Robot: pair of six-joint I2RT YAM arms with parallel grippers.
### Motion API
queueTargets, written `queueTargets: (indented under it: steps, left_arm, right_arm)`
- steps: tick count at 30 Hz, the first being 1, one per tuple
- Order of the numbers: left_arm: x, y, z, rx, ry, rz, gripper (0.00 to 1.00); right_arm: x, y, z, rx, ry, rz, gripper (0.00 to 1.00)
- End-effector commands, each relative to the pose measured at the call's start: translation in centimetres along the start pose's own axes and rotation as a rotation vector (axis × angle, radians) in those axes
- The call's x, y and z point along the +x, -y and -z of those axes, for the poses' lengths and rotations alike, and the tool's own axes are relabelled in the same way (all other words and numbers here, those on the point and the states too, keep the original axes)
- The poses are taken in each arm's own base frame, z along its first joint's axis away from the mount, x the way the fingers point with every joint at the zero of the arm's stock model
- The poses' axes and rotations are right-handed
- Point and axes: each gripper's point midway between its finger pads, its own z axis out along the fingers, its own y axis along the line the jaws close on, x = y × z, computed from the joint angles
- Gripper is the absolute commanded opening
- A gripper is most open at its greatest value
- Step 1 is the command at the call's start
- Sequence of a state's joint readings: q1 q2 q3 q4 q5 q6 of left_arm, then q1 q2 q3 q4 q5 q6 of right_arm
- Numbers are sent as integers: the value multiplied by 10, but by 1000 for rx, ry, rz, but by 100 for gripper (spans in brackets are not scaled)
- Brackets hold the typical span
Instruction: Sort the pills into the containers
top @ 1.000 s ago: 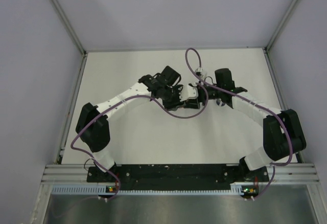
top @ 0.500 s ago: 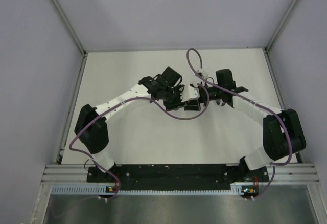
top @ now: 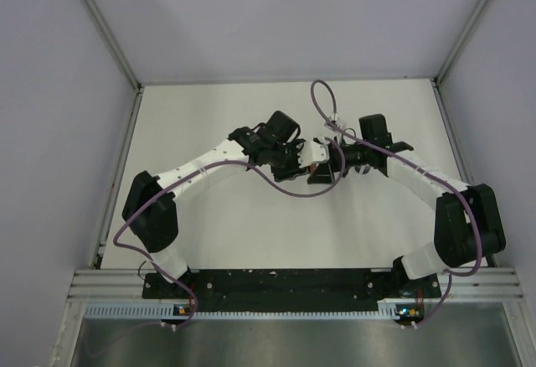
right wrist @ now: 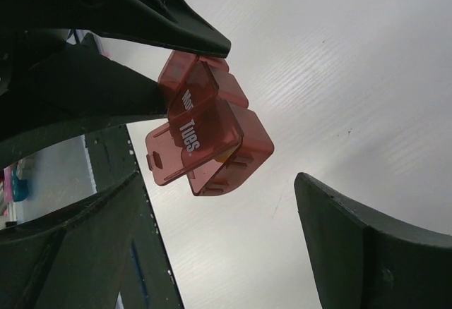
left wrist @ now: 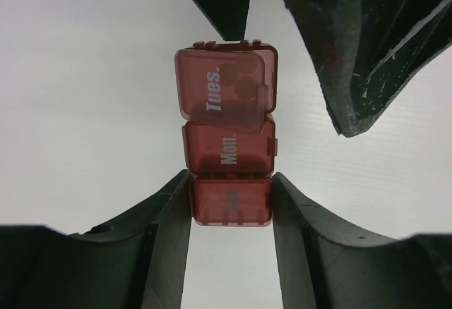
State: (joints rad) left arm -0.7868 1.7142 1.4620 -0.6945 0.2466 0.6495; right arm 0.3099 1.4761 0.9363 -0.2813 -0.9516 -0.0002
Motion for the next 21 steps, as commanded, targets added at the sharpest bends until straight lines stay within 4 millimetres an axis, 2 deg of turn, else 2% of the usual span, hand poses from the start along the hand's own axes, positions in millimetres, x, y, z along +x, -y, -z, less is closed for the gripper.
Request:
queueTargets:
  steps: [1, 10, 21]
  left_arm:
    - [5, -8, 5, -49, -13, 43, 0]
    - [12, -2, -1, -27, -36, 53, 0]
    - [9, 8, -4, -6, -37, 46, 0]
  right_arm:
    - [-39, -28, 18, -83, 89, 144, 87]
    - [-42, -33, 22, -101, 98, 151, 86]
    - [-61, -4, 17, -18, 118, 24, 82]
